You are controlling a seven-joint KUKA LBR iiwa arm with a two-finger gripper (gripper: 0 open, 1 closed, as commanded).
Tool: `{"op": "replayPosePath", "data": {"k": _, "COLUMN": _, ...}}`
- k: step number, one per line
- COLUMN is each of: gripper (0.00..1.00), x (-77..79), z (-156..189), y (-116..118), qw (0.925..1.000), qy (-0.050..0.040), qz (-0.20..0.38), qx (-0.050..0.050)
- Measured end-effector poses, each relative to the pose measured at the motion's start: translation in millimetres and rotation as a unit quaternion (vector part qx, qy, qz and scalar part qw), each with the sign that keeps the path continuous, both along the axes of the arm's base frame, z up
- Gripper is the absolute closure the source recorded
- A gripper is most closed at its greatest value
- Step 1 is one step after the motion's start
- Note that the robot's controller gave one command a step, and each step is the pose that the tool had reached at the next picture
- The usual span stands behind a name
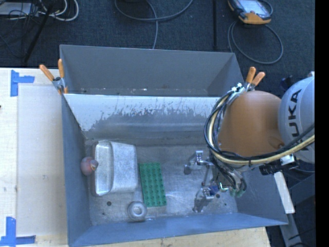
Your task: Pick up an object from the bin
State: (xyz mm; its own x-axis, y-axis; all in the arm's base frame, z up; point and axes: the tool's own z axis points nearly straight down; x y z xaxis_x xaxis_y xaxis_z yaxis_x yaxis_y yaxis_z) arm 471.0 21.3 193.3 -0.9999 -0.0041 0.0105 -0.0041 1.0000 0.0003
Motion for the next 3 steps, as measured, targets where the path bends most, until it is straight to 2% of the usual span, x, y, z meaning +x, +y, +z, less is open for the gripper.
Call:
{"op": "replayPosePath", "data": {"k": 1, "gripper": 0.0, "x": 12.8, "z": -122.1, "y": 183.5, "qw": 0.9804, "qy": -0.0099, "qz": 0.197, "qx": 0.001}}
{"op": "replayPosePath", "data": {"k": 2, "gripper": 0.0, "x": 9.1, "z": -93.1, "y": 210.4, "qw": 0.967, "qy": -0.0058, "qz": 0.255, "qx": 0.002}}
{"op": "replayPosePath", "data": {"k": 3, "gripper": 0.0, "x": 14.4, "z": -93.9, "y": 224.5, "qw": 0.959, "qy": -0.0047, "qz": 0.284, "qx": 0.002}}
